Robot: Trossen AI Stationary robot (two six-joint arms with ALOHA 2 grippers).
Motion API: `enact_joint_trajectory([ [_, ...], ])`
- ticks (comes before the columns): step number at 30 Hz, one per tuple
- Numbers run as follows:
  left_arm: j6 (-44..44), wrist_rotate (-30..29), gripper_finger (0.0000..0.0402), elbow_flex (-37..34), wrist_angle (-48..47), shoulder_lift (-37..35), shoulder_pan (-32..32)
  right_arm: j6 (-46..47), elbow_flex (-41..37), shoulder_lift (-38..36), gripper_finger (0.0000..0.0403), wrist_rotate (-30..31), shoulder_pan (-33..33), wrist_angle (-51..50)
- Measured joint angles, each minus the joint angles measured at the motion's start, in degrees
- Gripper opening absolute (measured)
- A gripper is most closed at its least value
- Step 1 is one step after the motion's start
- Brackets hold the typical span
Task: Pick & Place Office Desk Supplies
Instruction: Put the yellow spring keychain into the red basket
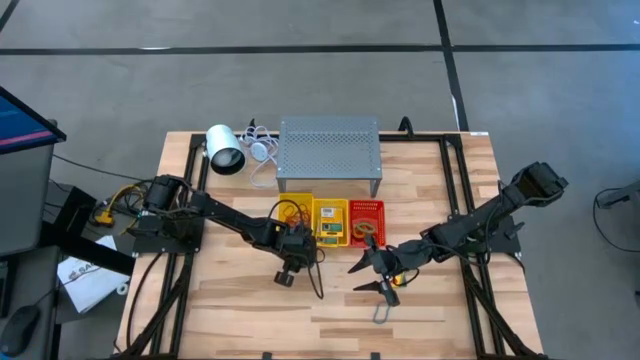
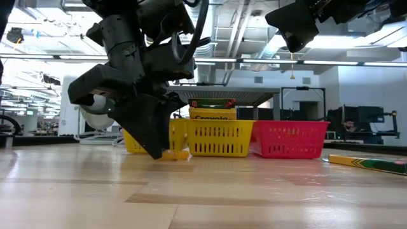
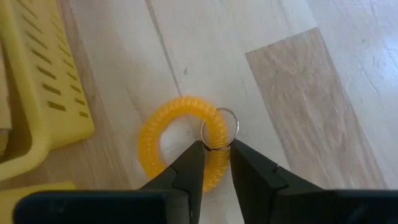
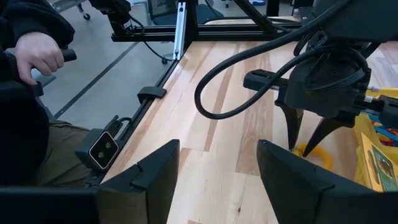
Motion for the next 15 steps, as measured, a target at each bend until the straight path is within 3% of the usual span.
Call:
enact_joint_trajectory([
  [9, -0.4, 0.1, 0.0020, 0.0, 1.8, 0.0, -0.8, 0.0, 0.0, 0.0, 0.0210, 0.0, 0.0, -0.2],
  [15, -1.9, 0.5, 0.0016, 0.1, 3.6, -0.5, -1.5, 0.1, 0.0, 0.0, 0.0210, 0.0, 0.0, -0.3],
])
